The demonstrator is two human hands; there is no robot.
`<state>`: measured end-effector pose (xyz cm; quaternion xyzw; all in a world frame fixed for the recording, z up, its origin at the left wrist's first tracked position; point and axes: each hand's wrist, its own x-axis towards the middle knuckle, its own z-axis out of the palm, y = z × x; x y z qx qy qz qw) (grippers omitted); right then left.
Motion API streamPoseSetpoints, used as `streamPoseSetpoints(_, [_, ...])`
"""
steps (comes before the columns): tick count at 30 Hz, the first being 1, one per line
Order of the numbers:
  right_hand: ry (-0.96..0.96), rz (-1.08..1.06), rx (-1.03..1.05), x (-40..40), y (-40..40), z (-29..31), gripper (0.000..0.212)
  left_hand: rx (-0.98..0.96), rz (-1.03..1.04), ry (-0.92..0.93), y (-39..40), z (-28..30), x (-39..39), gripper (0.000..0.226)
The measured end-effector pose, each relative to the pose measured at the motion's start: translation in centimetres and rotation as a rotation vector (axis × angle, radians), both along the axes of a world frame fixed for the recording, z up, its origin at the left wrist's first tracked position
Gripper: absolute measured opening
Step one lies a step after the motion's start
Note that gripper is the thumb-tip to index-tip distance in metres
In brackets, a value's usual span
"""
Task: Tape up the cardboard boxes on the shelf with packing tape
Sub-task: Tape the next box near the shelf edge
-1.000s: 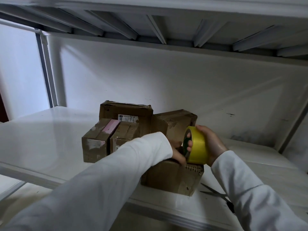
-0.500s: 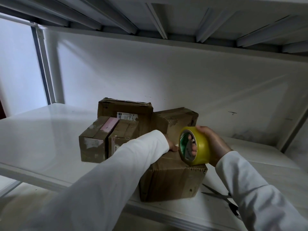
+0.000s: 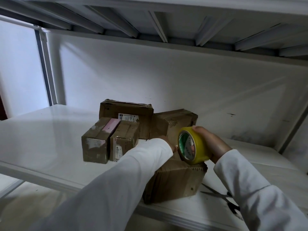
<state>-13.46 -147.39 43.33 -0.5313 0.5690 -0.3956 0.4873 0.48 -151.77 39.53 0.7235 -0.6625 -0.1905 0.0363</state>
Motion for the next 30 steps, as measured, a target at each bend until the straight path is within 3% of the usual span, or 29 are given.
streamPoseSetpoints(7, [0.001,-0.069,-0.096,0.2,-0.2,0.0,0.033,-0.061,-0.104,0.127,0.1,0.9,-0.8,0.046])
streamPoseSetpoints(12, [0.004,-0.045,-0.107,-0.1,-0.3,0.5,0.034,-0.001,-0.122,0.078,-0.6,0.5,-0.7,0.043])
streamPoseSetpoints(15, [-0.006,-0.066,-0.092,-0.5,-0.5,0.4,0.038,-0.026,-0.25,0.032,-0.5,0.9,0.0,0.041])
streamPoseSetpoints(19, [-0.042,-0.085,-0.065,-0.6,-0.7,0.1,0.041,0.116,-0.345,0.09,-0.5,1.0,0.1,0.048])
streamPoseSetpoints(30, [0.016,-0.016,0.085,0.0,-0.6,1.3,0.037,0.097,-0.23,-0.062,-2.0,-1.0,-1.1,0.055])
